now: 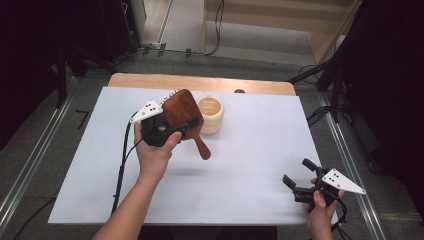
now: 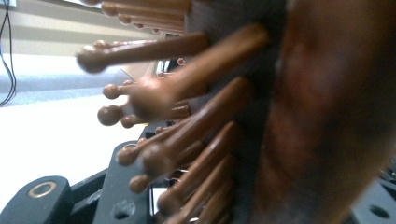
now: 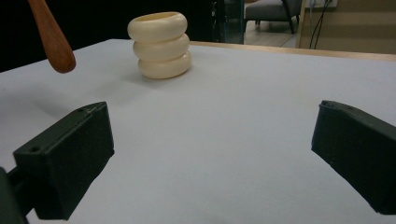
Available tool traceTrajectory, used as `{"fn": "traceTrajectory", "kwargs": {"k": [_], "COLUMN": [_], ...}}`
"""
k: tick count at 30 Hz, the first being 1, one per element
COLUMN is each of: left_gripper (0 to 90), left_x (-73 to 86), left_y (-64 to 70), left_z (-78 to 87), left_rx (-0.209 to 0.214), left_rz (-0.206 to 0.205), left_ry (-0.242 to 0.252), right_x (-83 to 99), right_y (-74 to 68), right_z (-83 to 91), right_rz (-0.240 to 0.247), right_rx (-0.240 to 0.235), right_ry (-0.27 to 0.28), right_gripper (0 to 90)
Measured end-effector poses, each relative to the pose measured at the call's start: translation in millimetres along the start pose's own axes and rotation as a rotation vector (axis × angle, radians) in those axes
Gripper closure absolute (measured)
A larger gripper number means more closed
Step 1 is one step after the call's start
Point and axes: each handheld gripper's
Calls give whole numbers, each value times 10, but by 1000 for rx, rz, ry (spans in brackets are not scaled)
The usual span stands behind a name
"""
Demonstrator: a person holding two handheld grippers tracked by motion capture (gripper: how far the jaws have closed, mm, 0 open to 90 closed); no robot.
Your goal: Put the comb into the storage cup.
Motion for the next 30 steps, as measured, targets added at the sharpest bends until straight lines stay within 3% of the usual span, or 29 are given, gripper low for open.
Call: {"fn": "traceTrajectory", "kwargs": {"k": [9,30], "left_gripper": [525,525], "left_x": [-92,-399], "left_y": [-64,-185], "left_z": [2,-39], "left_rx": [-1,-21], "left_rz": [24,22], "left_ry": [18,43], "right_x": [7,19], "right_y": [-17,-22], "right_z": [-27,-51], "right_rz": [16,21], "right_rx": [-1,-10], "right_ry": [-9,-5], "right_gripper": [0,0]}}
Point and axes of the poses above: each handheld gripper's, and its own axes: z roughly backward along the jaws, x roughly out of its underside, y roughly to its right, and after that the axes turned 15 degrees about -y, right-handed
